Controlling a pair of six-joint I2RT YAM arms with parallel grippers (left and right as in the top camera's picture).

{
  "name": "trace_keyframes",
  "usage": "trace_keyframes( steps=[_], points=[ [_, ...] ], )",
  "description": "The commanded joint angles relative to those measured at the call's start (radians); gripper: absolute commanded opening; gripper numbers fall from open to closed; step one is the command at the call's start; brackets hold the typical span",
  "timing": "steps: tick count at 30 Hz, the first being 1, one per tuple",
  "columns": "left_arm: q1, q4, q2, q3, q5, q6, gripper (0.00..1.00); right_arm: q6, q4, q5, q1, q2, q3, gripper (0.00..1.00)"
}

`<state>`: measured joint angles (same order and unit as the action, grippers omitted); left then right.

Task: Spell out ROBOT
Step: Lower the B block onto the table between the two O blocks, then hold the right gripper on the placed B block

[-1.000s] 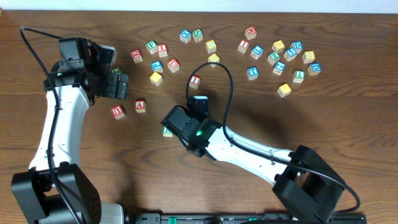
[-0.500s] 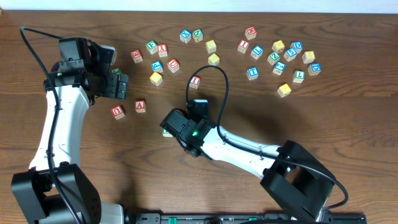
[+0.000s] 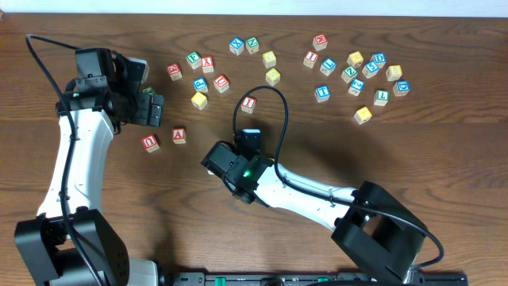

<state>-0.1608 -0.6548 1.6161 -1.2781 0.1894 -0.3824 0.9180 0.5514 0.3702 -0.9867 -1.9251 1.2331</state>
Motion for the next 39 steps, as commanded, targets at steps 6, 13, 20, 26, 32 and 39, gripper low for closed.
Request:
trace_keyframes(
  steps=[6, 13, 20, 26, 32, 39],
  points=[
    [0.001, -0.003, 0.011, -0.022, 0.012, -0.005, 0.98, 0.029, -0.002, 0.013, -0.007, -0.019, -0.004, 0.22],
    [0.001, -0.003, 0.011, -0.022, 0.012, -0.005, 0.98, 0.039, -0.002, 0.012, -0.007, -0.041, -0.004, 0.22],
    [0.001, -0.003, 0.011, -0.022, 0.012, -0.005, 0.98, 0.039, 0.002, 0.014, -0.007, -0.041, -0.004, 0.22],
    [0.001, -0.003, 0.011, -0.022, 0.012, -0.005, 0.98, 0.039, 0.005, 0.016, -0.004, -0.041, -0.004, 0.28],
    [0.001, -0.003, 0.011, -0.022, 0.012, -0.005, 0.98, 0.04, 0.005, 0.016, -0.002, -0.041, -0.004, 0.4],
    [0.001, -0.003, 0.011, -0.022, 0.012, -0.005, 0.98, 0.04, 0.005, 0.016, -0.002, -0.04, -0.004, 0.4]
  ],
)
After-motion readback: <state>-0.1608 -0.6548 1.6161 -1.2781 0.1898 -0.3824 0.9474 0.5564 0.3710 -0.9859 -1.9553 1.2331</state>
